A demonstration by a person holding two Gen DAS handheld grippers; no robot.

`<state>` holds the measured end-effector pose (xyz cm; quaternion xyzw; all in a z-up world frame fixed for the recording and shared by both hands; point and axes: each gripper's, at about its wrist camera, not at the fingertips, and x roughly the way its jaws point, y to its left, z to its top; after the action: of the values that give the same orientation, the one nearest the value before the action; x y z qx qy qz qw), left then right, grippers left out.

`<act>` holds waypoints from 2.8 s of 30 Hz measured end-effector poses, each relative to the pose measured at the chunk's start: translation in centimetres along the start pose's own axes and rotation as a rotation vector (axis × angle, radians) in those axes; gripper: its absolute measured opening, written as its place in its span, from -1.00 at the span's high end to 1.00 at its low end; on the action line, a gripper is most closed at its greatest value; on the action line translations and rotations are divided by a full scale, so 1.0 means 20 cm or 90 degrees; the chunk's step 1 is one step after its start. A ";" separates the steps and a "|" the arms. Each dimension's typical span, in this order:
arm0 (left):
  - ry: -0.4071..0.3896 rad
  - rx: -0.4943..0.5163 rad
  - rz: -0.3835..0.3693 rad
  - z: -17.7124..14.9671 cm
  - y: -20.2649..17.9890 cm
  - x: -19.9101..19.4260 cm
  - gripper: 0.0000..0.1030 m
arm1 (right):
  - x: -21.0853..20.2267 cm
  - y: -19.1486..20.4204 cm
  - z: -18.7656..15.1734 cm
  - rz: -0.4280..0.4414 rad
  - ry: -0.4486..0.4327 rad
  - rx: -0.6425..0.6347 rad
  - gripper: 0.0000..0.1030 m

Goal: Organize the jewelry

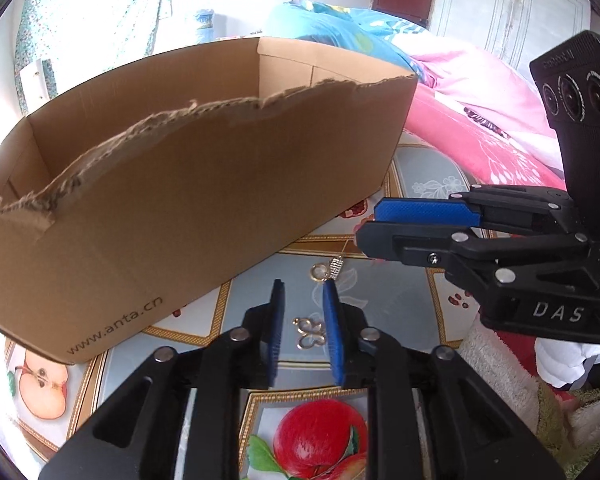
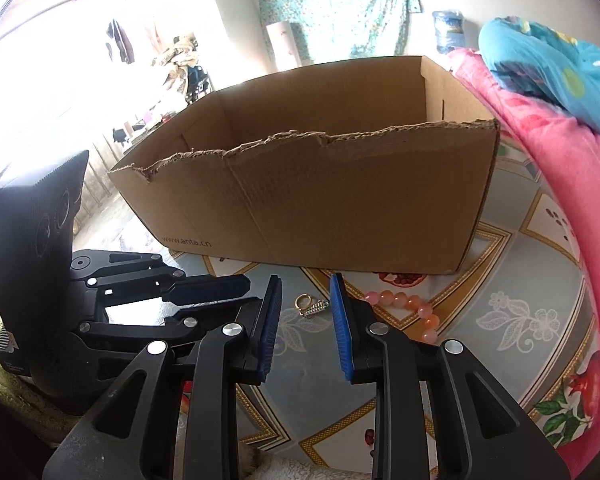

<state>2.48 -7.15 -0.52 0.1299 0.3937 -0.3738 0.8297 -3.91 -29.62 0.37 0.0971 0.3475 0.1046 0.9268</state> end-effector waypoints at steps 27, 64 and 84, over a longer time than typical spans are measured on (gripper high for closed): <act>0.051 0.035 0.032 0.10 -0.09 0.20 0.80 | -0.09 -0.12 -0.10 0.057 -0.029 0.084 0.51; 0.055 0.083 0.031 0.06 -0.06 0.19 0.61 | -0.10 -0.07 -0.09 0.052 -0.033 0.076 0.48; 0.057 0.083 0.021 0.08 -0.06 0.21 0.79 | -0.10 -0.10 -0.11 0.059 -0.032 0.089 0.48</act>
<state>4.17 -10.96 -2.52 0.2069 0.4030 -0.3788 0.8071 -6.71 -31.76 -0.46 0.1799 0.3254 0.1203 0.9205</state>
